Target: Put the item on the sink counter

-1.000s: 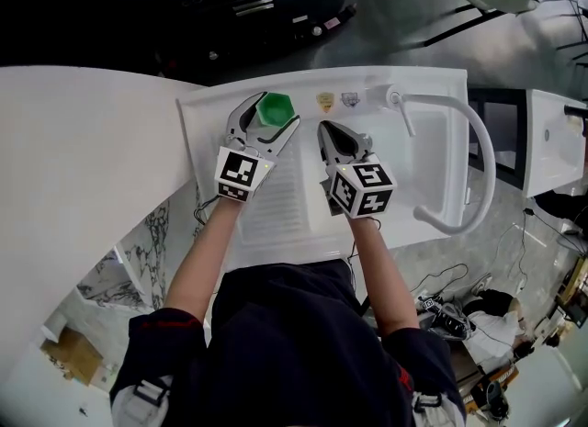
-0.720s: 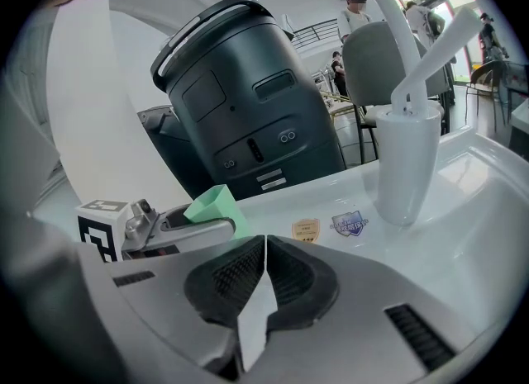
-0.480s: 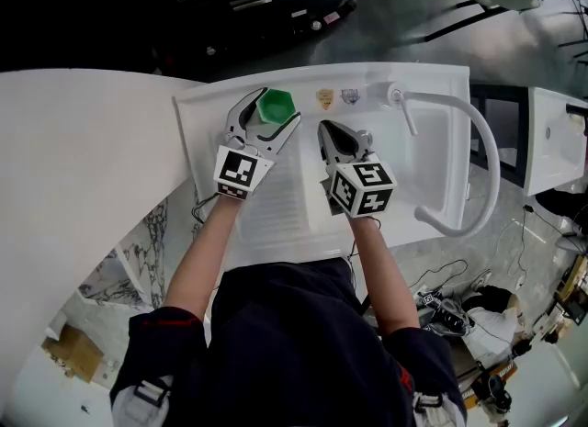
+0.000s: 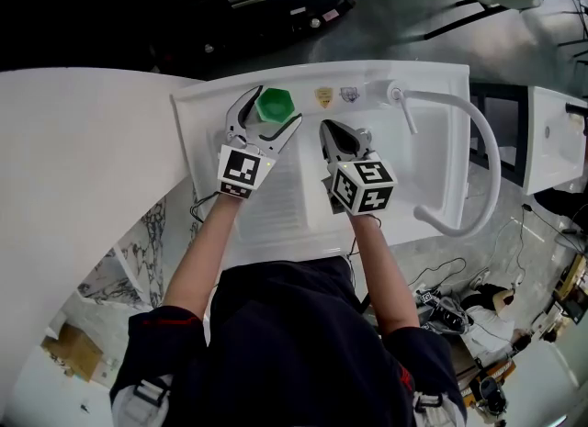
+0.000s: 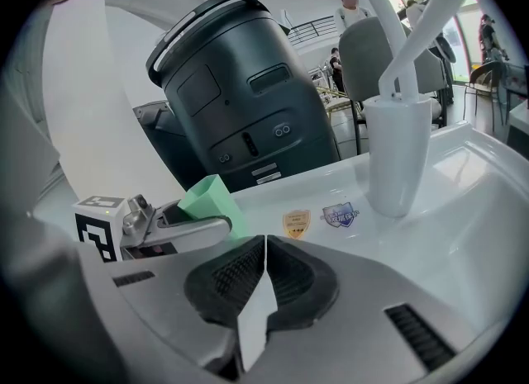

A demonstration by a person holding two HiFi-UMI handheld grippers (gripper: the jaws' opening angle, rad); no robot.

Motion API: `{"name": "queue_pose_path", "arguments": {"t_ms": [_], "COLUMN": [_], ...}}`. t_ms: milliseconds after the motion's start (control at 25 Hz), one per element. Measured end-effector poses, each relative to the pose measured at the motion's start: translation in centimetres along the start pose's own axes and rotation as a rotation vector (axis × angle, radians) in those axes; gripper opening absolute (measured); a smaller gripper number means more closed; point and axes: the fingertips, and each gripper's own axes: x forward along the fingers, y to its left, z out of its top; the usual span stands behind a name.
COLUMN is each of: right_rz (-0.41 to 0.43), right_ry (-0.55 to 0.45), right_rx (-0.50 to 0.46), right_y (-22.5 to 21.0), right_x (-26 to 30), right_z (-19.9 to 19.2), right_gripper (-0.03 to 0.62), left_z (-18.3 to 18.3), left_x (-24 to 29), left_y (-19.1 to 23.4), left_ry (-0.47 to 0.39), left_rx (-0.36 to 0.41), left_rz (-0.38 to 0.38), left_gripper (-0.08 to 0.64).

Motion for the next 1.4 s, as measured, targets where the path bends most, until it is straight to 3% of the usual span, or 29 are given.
{"name": "queue_pose_path", "arguments": {"t_ms": [720, 1160, 1400], "right_rz": [0.009, -0.003, -0.019], "right_ry": [0.004, -0.023, -0.056], "right_rx": [-0.005, -0.015, -0.016], "right_y": [1.1, 2.4, 3.7], "right_x": [-0.6, -1.9, -3.1], "right_z": [-0.7, -0.4, -0.3], "right_gripper": [0.035, 0.035, 0.035], "left_z": [-0.6, -0.2, 0.7], "left_x": [-2.3, -4.6, -6.6], "left_y": [0.3, -0.2, -1.6], "left_ry": [0.020, 0.026, 0.003], "left_rx": [0.013, 0.025, 0.041], "left_rz": [0.028, 0.001, -0.035], "left_gripper": [0.394, 0.391, 0.273]}}
